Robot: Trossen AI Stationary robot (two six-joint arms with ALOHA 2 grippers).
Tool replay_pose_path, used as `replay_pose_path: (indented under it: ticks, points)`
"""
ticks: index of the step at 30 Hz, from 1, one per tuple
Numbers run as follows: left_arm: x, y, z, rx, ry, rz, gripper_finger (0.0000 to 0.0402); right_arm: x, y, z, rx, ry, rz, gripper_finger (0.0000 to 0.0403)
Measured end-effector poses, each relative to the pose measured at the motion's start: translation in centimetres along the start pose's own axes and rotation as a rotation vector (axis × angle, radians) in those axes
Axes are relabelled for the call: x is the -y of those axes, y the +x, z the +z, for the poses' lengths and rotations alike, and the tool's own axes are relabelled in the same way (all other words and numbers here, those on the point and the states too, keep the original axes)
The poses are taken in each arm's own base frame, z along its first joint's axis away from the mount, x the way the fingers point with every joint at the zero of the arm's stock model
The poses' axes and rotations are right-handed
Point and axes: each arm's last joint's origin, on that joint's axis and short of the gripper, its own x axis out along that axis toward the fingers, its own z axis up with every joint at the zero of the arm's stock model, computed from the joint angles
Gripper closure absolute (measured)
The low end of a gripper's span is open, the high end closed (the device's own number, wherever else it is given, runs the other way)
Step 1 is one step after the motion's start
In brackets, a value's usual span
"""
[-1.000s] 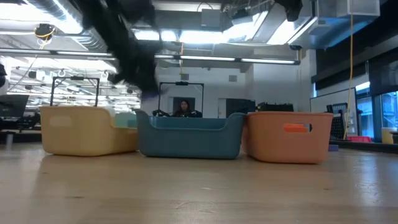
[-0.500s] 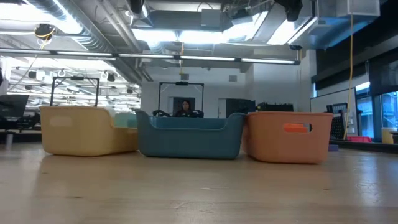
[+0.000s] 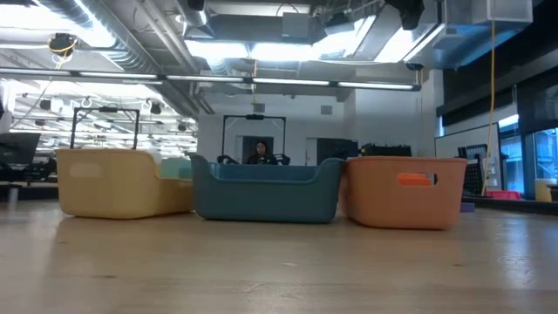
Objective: Sort & place blocks by color
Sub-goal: Put the top left violet block into the blue bin
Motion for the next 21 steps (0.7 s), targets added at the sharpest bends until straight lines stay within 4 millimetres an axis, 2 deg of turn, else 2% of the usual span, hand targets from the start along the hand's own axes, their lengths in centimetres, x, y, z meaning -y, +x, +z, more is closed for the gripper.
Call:
replay_pose_path:
  ticks: [5, 10, 15, 21]
  points:
    - [0.1, 0.0, -0.1, -0.017, 0.009, -0.040, 0.0309, 0.0, 0.0, 0.0, 0.000, -0.001, 0.000, 0.0080]
    - [0.1, 1.2, -0.8, -0.122, 0.038, -0.061, 0.0309, 0.0, 0.0, 0.0, 0.000, -0.002, 0.000, 0.0080]
    - [0.3, 4.0, -2.0, -0.403, 0.132, -0.054, 0.0309, 0.0, 0.0, 0.0, 0.000, -0.005, 0.000, 0.0080]
    - [-0.3, 7.0, -6.3, -0.758, 0.308, -0.012, 0.0309, 0.0, 0.0, 0.0, 0.000, -0.006, 0.000, 0.0080]
